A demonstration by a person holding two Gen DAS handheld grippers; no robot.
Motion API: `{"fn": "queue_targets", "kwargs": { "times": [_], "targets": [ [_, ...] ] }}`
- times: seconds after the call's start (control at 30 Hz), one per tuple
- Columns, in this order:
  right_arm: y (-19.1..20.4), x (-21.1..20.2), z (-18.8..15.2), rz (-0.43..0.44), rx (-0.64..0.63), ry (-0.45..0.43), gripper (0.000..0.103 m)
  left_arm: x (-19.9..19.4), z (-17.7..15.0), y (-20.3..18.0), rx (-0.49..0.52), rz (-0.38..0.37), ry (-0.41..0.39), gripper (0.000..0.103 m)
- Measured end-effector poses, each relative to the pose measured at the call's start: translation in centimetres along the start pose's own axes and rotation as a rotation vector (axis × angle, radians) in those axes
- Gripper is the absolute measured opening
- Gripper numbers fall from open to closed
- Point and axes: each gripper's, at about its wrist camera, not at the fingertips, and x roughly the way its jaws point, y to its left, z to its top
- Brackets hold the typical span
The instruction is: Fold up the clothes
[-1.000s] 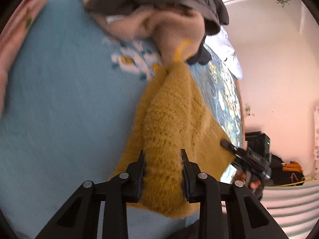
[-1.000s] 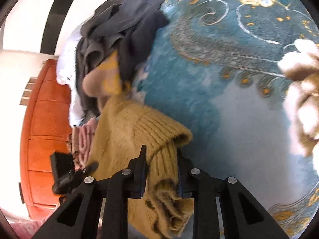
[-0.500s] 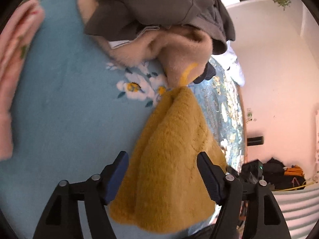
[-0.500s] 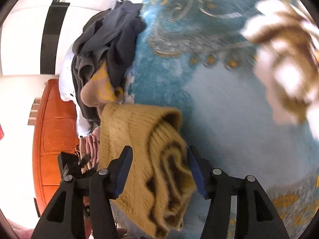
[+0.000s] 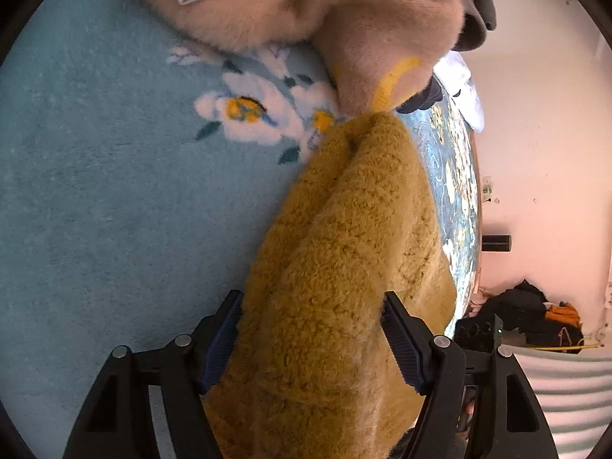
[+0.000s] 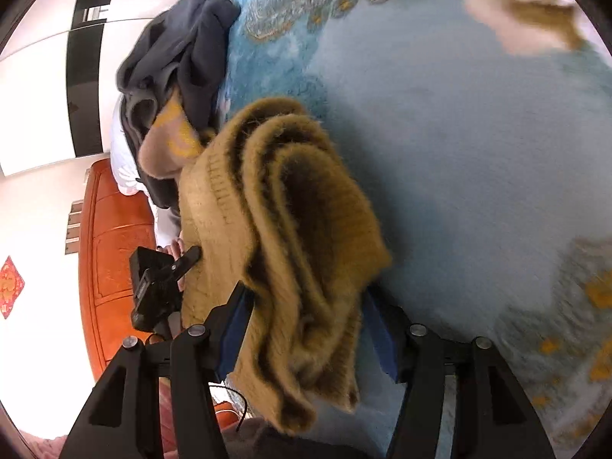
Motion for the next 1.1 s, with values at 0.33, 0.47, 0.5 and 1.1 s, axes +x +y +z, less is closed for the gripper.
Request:
{"fn": "queue_targets", "kwargs": {
  "times": [0.33, 0.47, 0.5, 1.1],
  "targets": [
    [2.7, 1.8, 1.7, -0.04, -0.114, 0.01, 0.065, 1.4, -0.1, -2.1, 0.055, 0.074, 0.023, 0.075],
    [3.5, 1.5, 1.7, -0.111, -0.152, 0.0, 0.045, 1.5, -0.9, -3.4, 0.106, 0.164, 0.015, 0.058],
    [3.9, 1.4, 1.8, -0.125, -0.155, -0.001, 0.044, 1.4, -1.1, -3.7, 0.11, 0.175, 0.01, 0.05],
    [13.8, -7.5, -3.0, -0.075, -0.325, -0.219, 0.037, -7.5, -7.9, -9.2, 0.162, -0.139, -0.09, 0.036]
  ]
}}
